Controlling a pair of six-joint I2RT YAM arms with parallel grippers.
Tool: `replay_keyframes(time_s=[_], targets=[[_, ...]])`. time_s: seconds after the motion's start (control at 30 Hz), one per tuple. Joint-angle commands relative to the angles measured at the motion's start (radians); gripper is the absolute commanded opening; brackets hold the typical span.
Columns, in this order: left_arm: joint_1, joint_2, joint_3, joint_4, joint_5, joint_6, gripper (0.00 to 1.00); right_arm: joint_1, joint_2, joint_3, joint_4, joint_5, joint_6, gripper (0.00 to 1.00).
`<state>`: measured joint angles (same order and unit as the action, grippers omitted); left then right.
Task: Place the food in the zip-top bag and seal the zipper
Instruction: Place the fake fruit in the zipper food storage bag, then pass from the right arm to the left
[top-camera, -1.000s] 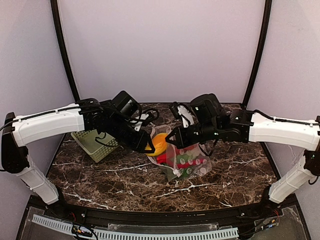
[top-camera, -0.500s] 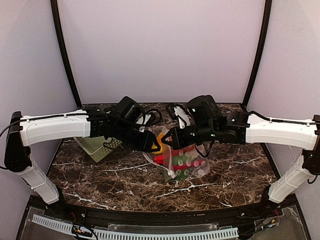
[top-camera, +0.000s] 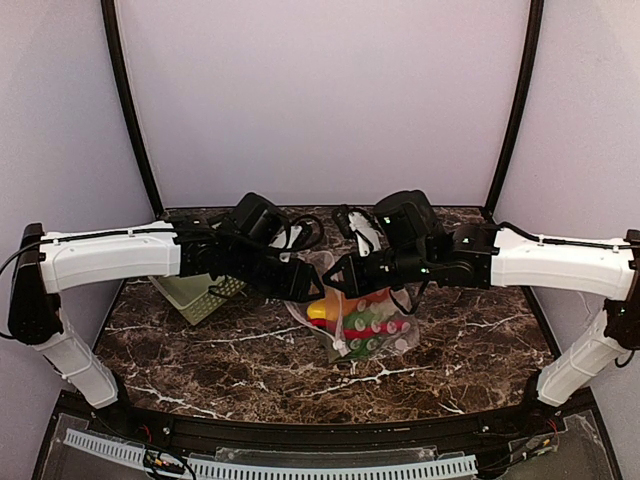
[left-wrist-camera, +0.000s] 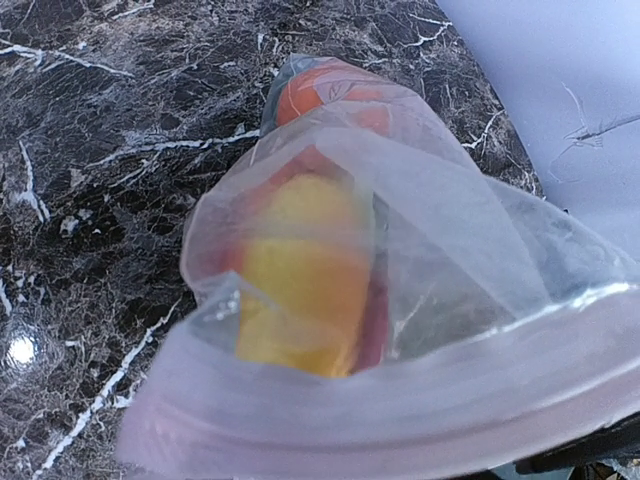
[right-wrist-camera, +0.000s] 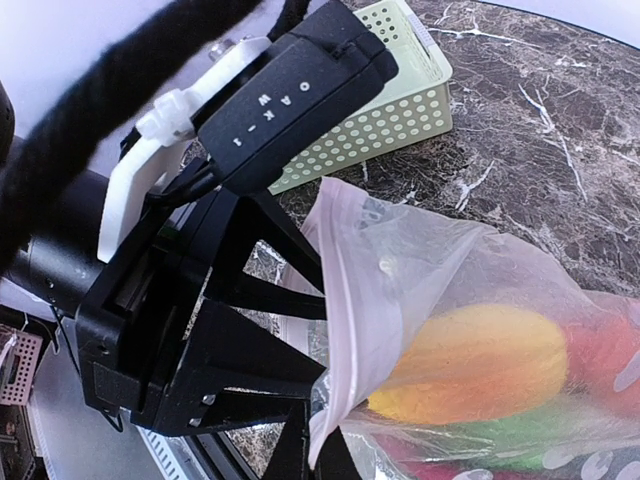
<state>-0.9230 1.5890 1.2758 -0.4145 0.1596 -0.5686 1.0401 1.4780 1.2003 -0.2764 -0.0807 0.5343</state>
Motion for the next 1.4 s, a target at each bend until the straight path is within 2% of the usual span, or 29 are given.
replay_keyframes(time_s=[0.0,0.1,0.2,0.33,0.5,0.6,0.8,1.13,1.27,1.37], targets=[[0.004,-0.071,-0.023,0.005,-0.002,0.022,0.6,0.01,0.002,0.014,0.039,0.019,0.005,0.0],[0.006,-0.121,-0.047,0.01,0.002,0.029,0.67,0.01,0.0,0.015,0.036,0.024,0.003,0.0],[0.006,-0.179,-0.081,0.028,0.011,0.018,0.69,0.01,-0.002,0.016,0.03,0.029,0.003,0.0],[0.004,-0.285,-0.167,0.065,0.019,-0.025,0.66,0.01,-0.004,0.019,0.028,0.033,0.001,0.0],[0.038,-0.34,-0.289,0.104,0.02,-0.103,0.6,0.01,-0.005,0.021,0.025,0.032,0.001,0.0],[0.068,-0.361,-0.392,0.214,0.071,-0.172,0.59,0.01,-0.007,0.019,0.021,0.032,0.004,0.0],[0.076,-0.335,-0.46,0.357,0.13,-0.234,0.56,0.01,-0.004,0.018,0.02,0.032,0.007,0.0],[0.085,-0.275,-0.488,0.459,0.095,-0.278,0.47,0.011,-0.007,0.02,0.018,0.034,0.004,0.0],[0.085,-0.241,-0.473,0.461,0.097,-0.278,0.42,0.01,-0.009,0.021,0.016,0.037,0.001,0.0],[0.086,-0.221,-0.463,0.47,0.111,-0.278,0.32,0.01,-0.01,0.019,0.014,0.042,0.001,0.0]])
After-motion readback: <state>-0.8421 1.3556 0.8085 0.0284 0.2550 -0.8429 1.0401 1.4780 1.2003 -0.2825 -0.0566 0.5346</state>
